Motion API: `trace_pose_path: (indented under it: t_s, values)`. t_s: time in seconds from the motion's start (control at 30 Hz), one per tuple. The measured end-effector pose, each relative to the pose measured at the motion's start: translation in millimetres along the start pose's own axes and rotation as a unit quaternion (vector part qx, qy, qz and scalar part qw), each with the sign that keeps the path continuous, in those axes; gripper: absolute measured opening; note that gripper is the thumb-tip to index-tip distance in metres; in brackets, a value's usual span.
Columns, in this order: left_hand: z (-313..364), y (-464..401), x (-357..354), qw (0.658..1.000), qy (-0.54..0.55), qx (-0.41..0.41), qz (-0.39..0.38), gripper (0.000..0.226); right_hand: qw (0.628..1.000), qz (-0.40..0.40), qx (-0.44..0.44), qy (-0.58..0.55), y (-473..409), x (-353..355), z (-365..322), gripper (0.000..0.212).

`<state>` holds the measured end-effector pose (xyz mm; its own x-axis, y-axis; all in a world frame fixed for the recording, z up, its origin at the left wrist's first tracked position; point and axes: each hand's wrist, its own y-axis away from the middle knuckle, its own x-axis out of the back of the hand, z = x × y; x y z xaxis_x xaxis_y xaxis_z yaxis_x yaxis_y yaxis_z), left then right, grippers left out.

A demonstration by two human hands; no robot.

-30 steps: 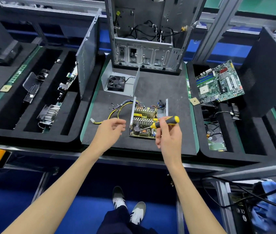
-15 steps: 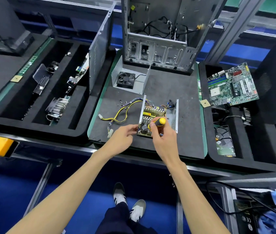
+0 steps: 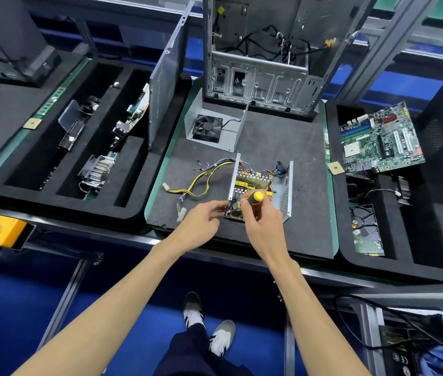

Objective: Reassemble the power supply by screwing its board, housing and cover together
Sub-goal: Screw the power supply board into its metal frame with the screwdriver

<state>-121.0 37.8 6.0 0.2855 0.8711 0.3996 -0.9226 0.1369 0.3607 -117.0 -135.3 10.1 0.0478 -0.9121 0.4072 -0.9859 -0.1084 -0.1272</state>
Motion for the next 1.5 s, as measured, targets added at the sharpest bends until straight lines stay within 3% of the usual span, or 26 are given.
trace_pose_path:
  t_s: [0.2, 0.33, 0.43, 0.53, 0.6, 0.67, 0.77, 0.87, 0.97, 1.1, 1.27, 1.43, 1.5]
  values:
    - [3, 3, 2, 1.0, -0.002, -0.008, 0.002, 0.06, 1.0, -0.015, -0.002, 0.022, -2, -2, 1, 0.003]
    - [7, 6, 5, 1.0, -0.013, -0.006, 0.003, 0.056, 0.998, -0.022, 0.02, 0.047, -8, -2, -1, 0.019]
    - [19, 9, 10, 0.993, -0.033, -0.024, 0.113, 0.035, 0.997, -0.018, 0.034, 0.068, -14, -3, -4, 0.04]
    - [45, 16, 20, 0.968, -0.03, -0.119, 0.22, 0.018, 0.996, -0.018, 0.038, 0.074, -19, -5, -8, 0.048]
    - [64, 18, 27, 0.961, -0.086, -0.168, 0.204, 0.024, 0.995, -0.018, 0.036, 0.088, -24, -7, -12, 0.043]
    - [80, 18, 29, 0.95, -0.193, -0.185, 0.159, 0.031, 0.993, -0.038, 0.026, 0.106, -30, -10, -15, 0.022]
    - [93, 16, 35, 0.94, -0.26, -0.184, 0.118, 0.02, 0.994, -0.066, -0.002, 0.087, -32, -11, -14, 0.044]
    - [96, 15, 44, 0.931, -0.287, -0.217, 0.06, 0.006, 0.992, -0.093, 0.024, 0.076, -29, -6, -6, 0.023]
    - [98, 15, 47, 0.926, -0.289, -0.243, 0.003, 0.019, 0.991, -0.099, 0.039, 0.079, -25, -4, 1, 0.033]
    - [100, 10, 44, 0.923, -0.32, -0.208, 0.053, 0.024, 0.991, -0.116, -0.028, 0.063, -29, -5, -1, 0.018]
    - [105, 2, 49, 0.903, -0.353, -0.244, -0.014, 0.018, 0.99, -0.133, -0.02, 0.05, -34, 1, -14, 0.047]
    - [111, -5, 50, 0.908, -0.351, -0.227, 0.016, 0.019, 0.988, -0.137, -0.058, 0.036, -39, 2, -16, 0.029]
    - [112, -8, 49, 0.903, -0.355, -0.24, 0.006, 0.015, 0.99, -0.125, -0.06, 0.033, -43, 2, -18, 0.037]
